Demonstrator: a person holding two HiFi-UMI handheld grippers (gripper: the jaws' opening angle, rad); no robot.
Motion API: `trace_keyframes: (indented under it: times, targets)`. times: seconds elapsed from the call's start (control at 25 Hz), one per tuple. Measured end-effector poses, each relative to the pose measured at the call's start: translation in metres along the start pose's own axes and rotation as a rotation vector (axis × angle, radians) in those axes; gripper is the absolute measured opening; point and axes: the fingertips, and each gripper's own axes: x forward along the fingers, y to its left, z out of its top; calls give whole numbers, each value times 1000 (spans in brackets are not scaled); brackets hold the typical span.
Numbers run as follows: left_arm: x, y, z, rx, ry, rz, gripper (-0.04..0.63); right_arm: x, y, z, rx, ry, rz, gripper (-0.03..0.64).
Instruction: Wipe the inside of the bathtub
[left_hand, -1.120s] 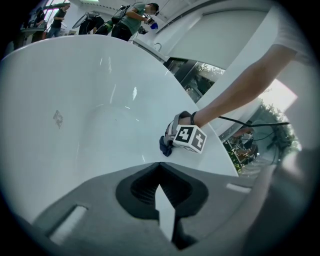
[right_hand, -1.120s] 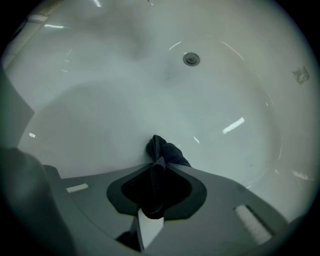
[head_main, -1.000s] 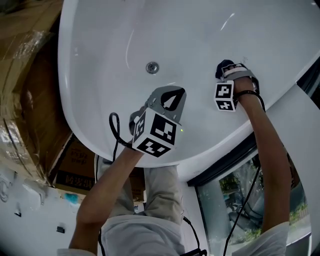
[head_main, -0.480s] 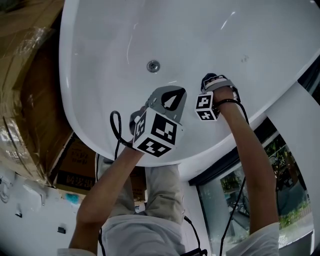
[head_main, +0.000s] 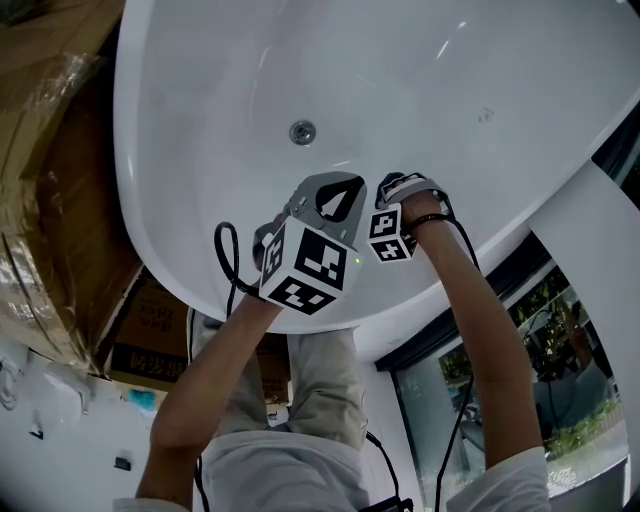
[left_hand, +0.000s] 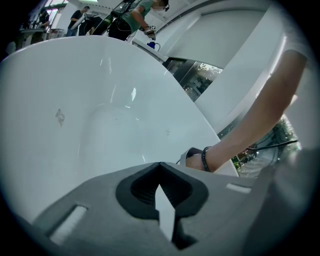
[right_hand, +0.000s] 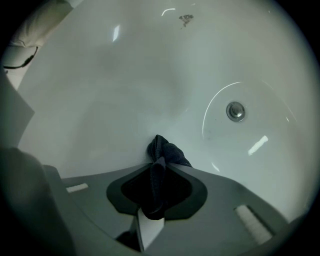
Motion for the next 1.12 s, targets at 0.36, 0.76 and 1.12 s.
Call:
trace_keyframes:
  times: [0.36, 0.76, 1.12]
  targets:
    - [7, -3, -5, 0, 7, -1, -2, -41, 6, 41, 19, -321, 107, 63]
    - [11, -3, -1, -8, 5, 2, -2, -64, -76, -34, 38, -198, -210, 63]
    - [21, 0, -1, -24, 13, 2, -2, -69, -140, -172, 322, -5, -333, 63]
